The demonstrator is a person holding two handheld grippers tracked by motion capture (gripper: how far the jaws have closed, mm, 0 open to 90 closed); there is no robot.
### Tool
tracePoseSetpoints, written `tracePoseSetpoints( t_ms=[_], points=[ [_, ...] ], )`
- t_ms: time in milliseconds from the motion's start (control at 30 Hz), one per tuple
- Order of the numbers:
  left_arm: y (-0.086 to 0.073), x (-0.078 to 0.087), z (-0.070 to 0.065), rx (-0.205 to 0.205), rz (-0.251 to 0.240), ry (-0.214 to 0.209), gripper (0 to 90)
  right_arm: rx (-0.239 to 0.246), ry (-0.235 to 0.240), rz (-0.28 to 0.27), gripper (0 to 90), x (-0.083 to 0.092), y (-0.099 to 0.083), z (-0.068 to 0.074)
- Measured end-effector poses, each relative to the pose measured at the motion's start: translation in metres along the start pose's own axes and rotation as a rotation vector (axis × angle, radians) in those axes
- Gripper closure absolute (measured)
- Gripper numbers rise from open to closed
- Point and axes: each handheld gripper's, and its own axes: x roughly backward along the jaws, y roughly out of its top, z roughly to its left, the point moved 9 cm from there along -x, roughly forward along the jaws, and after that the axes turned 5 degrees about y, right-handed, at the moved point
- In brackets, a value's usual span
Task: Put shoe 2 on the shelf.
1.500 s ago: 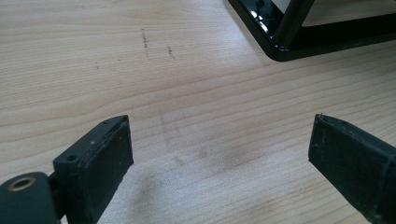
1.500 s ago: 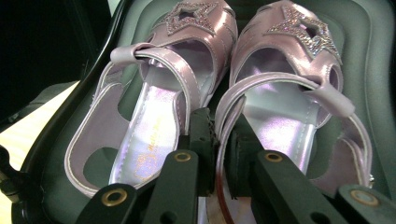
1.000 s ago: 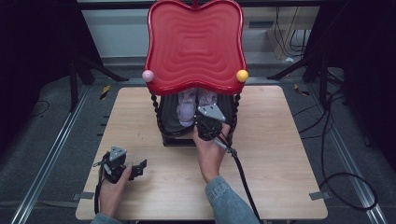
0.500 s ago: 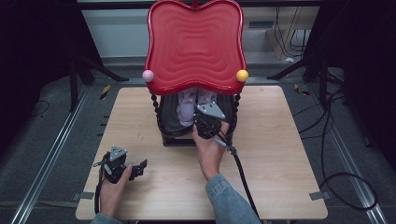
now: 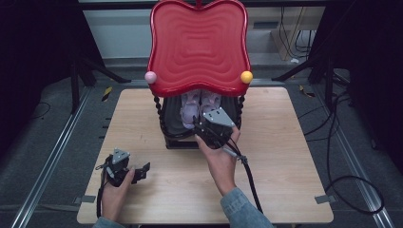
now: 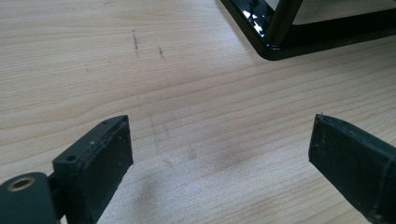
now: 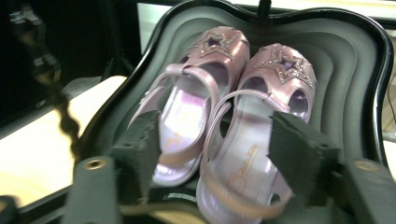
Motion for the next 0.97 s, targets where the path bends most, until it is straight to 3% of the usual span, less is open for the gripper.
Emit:
tracePoseSetpoints(
  t_ms=[167, 267, 433, 533, 700, 967],
  points=[
    [-0.001, -0.001, 0.000, -0.003, 0.003, 0.002, 5.6, 0.036, 0.045, 0.017, 16.9, 0.021, -0.014, 0.003],
    [-0.001, -0.001, 0.000, -0.010, 0.006, 0.005, 5.4, 0.031, 0.062, 0.040, 13.0, 0.035, -0.029, 0.002],
    [-0.002, -0.002, 0.001, -0.013, 0.011, 0.009, 5.1, 0.055, 0.048, 0.089, 9.8, 0.059, -0.059, -0.013],
    [-0.004, -0.003, 0.002, -0.012, 0.016, 0.011, 5.1, 0.056, 0.030, 0.135, 9.1, 0.071, -0.083, -0.032],
    [-0.005, -0.003, 0.005, -0.009, 0.022, 0.016, 4.9, 0.018, -0.034, 0.191, 8.9, 0.085, -0.120, -0.080],
    [-0.008, -0.005, 0.008, -0.014, 0.034, 0.025, 4.8, -0.072, -0.084, 0.251, 8.4, 0.078, -0.155, -0.136]
  ],
)
